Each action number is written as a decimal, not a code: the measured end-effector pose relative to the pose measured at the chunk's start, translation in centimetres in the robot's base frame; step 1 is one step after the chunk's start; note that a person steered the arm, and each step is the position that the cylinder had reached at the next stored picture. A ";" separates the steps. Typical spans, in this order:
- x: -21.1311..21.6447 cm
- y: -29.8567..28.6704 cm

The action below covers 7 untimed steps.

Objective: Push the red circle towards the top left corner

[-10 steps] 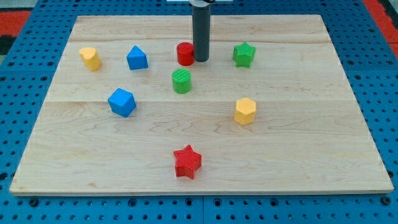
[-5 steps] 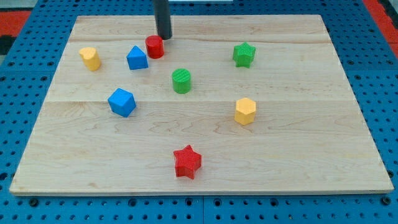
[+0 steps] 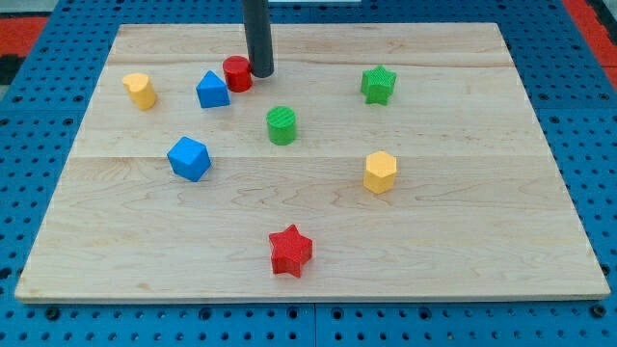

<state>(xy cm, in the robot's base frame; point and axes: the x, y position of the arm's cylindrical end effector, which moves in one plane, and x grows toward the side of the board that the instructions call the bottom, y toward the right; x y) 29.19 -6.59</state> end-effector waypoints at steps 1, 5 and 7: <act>0.3 0.0; 2.5 -1.0; -0.1 -5.6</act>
<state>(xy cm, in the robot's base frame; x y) 29.05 -12.15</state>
